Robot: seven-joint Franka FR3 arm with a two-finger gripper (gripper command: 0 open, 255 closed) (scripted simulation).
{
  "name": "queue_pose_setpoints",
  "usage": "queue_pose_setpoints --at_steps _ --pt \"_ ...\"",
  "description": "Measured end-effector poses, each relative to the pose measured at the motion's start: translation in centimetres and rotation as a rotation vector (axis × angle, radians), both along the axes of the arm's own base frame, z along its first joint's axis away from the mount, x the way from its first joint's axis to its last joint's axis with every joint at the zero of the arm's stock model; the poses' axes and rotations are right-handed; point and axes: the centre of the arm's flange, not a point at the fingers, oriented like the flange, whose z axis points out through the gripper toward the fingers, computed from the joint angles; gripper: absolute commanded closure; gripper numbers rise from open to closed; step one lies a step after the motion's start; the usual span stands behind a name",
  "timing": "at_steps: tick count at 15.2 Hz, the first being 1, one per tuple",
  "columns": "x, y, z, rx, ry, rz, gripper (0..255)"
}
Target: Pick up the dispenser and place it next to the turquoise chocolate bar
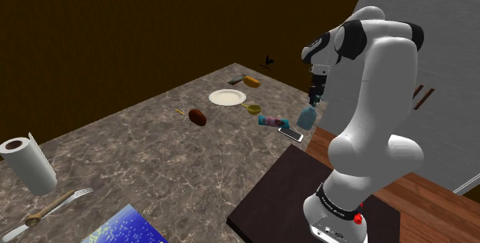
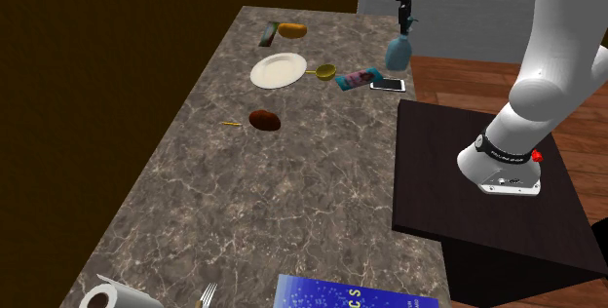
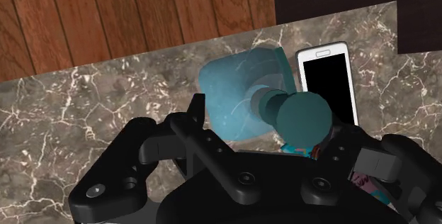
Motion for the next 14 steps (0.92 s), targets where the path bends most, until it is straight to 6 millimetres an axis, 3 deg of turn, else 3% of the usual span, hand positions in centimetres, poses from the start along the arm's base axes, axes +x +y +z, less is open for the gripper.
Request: queue_pose_setpoints --at_steps 4,9,14 --pt "0.0 0.0 0.0 0.0 0.0 0.0 0" --pt "1.2 -0.7 4.3 -0.001 -0.001 0.0 0" --pt "1.3 -0.9 4.7 0.0 0.0 0.0 0"
